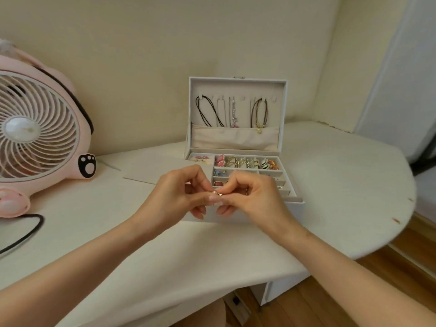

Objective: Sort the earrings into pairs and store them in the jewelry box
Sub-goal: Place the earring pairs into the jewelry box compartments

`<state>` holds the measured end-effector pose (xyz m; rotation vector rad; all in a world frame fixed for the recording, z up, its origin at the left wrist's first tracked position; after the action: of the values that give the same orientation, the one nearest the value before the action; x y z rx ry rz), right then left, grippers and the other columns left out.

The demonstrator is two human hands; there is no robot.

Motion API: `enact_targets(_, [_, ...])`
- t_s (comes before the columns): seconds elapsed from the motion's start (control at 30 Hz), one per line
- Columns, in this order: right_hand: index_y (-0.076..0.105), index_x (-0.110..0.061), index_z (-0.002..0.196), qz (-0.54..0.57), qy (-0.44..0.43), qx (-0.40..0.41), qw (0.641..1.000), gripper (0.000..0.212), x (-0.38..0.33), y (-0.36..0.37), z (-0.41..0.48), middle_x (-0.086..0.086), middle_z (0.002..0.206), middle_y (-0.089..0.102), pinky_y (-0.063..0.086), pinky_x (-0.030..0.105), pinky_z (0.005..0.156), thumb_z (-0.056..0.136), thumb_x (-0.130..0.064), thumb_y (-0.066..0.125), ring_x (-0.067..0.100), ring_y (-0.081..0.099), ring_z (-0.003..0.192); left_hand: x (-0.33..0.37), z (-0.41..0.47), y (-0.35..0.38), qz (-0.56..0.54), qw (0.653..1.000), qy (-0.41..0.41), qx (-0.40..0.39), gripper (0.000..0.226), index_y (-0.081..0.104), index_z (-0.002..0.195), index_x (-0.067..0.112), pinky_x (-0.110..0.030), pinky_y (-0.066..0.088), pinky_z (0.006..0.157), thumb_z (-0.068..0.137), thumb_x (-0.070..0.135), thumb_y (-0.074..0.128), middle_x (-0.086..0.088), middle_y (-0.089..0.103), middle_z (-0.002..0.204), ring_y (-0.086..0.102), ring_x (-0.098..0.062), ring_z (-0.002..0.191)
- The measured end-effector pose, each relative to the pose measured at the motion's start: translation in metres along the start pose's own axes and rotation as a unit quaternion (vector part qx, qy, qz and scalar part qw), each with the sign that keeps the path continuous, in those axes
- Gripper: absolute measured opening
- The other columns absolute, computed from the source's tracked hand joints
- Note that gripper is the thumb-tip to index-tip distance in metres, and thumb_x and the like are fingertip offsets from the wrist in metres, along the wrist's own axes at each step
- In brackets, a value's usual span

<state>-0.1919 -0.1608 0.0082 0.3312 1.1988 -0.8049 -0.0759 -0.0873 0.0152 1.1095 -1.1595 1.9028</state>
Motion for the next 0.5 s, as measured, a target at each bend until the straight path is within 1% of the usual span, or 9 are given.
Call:
enact_targets(0.07, [0.061,0.002,0.066,-0.022,-0.006,0.024,0.999,0.016,-0.006,-0.015,0.002,0.003,0.061,0.066,0.059,0.032,0.058,0.069,0.005,0.076,0.022,0.066,0.056,0.007,0.011,0.008,-0.016,1.000,0.004,0.001,0.017,0.056,0.070,0.003,-0.021,0.051,0.048,0.073,0.002,0.072,-0.013,0.057,0.060,0.060,-0.014,0.049])
enact_targets(0.13, [0.061,-0.002,0.063,-0.042,0.004,0.050,0.998,0.018,-0.008,-0.035,0.006,0.009,0.065,0.068,0.058,0.030,0.056,0.069,0.008,0.074,0.020,0.066,0.058,0.012,0.022,0.018,-0.037,0.999,0.004,-0.003,0.018,0.055,0.067,0.005,-0.020,0.053,0.050,0.074,-0.002,0.071,-0.012,0.058,0.061,0.062,-0.011,0.050])
enact_targets(0.2, [0.062,-0.004,0.063,-0.077,0.003,0.075,0.994,0.020,-0.012,-0.056,0.010,0.015,0.069,0.069,0.056,0.027,0.055,0.069,0.012,0.073,0.021,0.067,0.058,0.015,0.034,0.029,-0.047,0.999,0.008,-0.012,0.017,0.056,0.067,0.003,-0.020,0.054,0.052,0.075,-0.003,0.069,-0.008,0.061,0.059,0.064,-0.012,0.052])
enact_targets(0.23, [0.063,-0.004,0.063,-0.098,0.001,0.088,0.991,0.020,-0.013,-0.066,0.012,0.013,0.068,0.069,0.056,0.026,0.055,0.069,0.012,0.072,0.021,0.067,0.057,0.016,0.040,0.035,-0.045,0.999,0.012,-0.017,0.015,0.057,0.069,0.003,-0.021,0.055,0.053,0.076,-0.003,0.069,-0.008,0.062,0.061,0.065,-0.013,0.053])
enact_targets(0.3, [0.064,-0.006,0.061,-0.137,0.012,0.110,0.984,0.022,-0.013,-0.087,0.015,0.004,0.060,0.067,0.055,0.024,0.054,0.070,0.013,0.072,0.018,0.066,0.054,0.018,0.052,0.046,-0.031,0.999,0.017,-0.030,0.010,0.061,0.072,0.002,-0.024,0.057,0.057,0.078,-0.002,0.068,-0.013,0.065,0.068,0.067,-0.016,0.058])
enact_targets(0.37, [0.065,-0.010,0.059,-0.176,0.030,0.114,0.977,0.025,-0.011,-0.104,0.018,-0.001,0.054,0.065,0.054,0.021,0.053,0.070,0.011,0.072,0.015,0.064,0.051,0.023,0.062,0.059,0.021,0.998,0.030,-0.054,0.004,0.065,0.077,0.003,-0.027,0.058,0.065,0.080,0.003,0.068,-0.013,0.069,0.074,0.069,-0.018,0.066])
enact_targets(0.4, [0.066,-0.013,0.058,-0.196,0.039,0.112,0.973,0.027,-0.009,-0.111,0.019,-0.001,0.054,0.065,0.054,0.021,0.053,0.070,0.010,0.073,0.014,0.064,0.051,0.026,0.067,0.066,0.070,0.994,0.045,-0.068,0.003,0.066,0.079,0.006,-0.025,0.056,0.069,0.080,0.007,0.069,-0.009,0.071,0.074,0.068,-0.014,0.067])
enact_targets(0.47, [0.067,-0.015,0.059,-0.227,0.054,0.107,0.966,0.027,-0.007,-0.120,0.019,0.004,0.058,0.066,0.054,0.022,0.054,0.070,0.008,0.074,0.012,0.062,0.050,0.031,0.073,0.077,0.169,0.978,0.078,-0.090,0.003,0.068,0.079,0.012,-0.015,0.047,0.063,0.080,0.014,0.070,0.004,0.069,0.069,0.060,0.000,0.061])
enact_targets(0.5, [0.067,-0.014,0.060,-0.241,0.059,0.103,0.963,0.025,-0.005,-0.122,0.019,0.005,0.059,0.067,0.053,0.020,0.054,0.070,0.008,0.074,0.011,0.061,0.050,0.032,0.076,0.082,0.203,0.970,0.086,-0.103,0.002,0.069,0.079,0.015,-0.015,0.044,0.061,0.080,0.016,0.070,0.008,0.067,0.067,0.057,0.001,0.059])
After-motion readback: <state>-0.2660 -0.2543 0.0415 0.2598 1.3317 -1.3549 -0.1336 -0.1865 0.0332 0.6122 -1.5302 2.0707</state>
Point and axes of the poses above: each hand's wrist, its own z-axis towards the middle knuckle, its own y-axis out of the palm, x = y × z, the point moved 6 cm from there along z, towards the middle knuckle
